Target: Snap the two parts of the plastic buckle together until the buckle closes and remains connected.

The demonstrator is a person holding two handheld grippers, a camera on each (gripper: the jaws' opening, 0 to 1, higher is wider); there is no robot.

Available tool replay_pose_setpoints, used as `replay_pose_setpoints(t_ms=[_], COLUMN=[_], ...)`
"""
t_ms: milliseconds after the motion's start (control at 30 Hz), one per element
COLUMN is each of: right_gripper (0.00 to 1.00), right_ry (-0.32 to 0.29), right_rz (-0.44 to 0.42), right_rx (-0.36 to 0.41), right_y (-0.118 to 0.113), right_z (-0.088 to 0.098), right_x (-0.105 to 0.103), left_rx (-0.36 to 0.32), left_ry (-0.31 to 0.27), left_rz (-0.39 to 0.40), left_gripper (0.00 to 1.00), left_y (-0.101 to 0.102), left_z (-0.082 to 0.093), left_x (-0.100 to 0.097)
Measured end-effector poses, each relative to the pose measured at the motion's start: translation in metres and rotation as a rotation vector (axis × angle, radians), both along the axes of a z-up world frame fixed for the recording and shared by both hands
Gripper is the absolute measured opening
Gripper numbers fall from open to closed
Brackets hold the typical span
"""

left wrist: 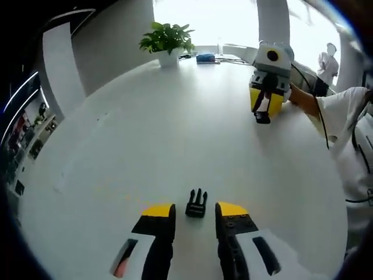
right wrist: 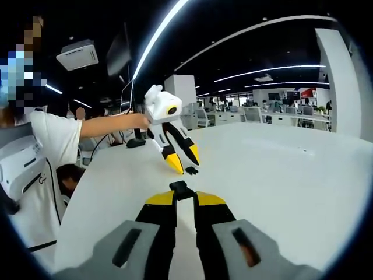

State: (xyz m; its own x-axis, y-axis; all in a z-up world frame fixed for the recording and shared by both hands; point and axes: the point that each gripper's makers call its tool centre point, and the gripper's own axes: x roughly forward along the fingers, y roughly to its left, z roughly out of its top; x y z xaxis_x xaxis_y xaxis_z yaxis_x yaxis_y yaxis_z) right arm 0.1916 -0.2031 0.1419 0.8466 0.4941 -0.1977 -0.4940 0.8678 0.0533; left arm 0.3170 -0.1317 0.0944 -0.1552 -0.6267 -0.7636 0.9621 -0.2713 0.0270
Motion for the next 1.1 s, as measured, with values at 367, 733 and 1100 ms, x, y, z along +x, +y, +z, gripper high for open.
replay_pose_setpoints(t_ms=[367, 733, 1100], right_gripper=[0.10, 0.10, 0.10], right_ry=[-0.001, -0.027, -0.034], right_rz=[-0.007, -0.019, -0.023], right_rx=[-0.011, -0.029, -0.024], right_y=[-0.0009, -0.0014, -0.0022], right_z=[-0.0003, 0.0076, 0.0092], right_x=[0.0006, 0.0017, -0.0007], left_rx=[0.003, -0.003, -0.013], left_ry=[0.004, 0.004, -0.015], left_rz=[0.000, -0.017, -0.040], left_gripper=[0.18, 0.13, 0.11], left_y=[0.0026, 0.0000, 0.0010], left_z=[-0.0030, -0.0035, -0.0012], left_x=[-0.0022, -0.0019, -0.0019])
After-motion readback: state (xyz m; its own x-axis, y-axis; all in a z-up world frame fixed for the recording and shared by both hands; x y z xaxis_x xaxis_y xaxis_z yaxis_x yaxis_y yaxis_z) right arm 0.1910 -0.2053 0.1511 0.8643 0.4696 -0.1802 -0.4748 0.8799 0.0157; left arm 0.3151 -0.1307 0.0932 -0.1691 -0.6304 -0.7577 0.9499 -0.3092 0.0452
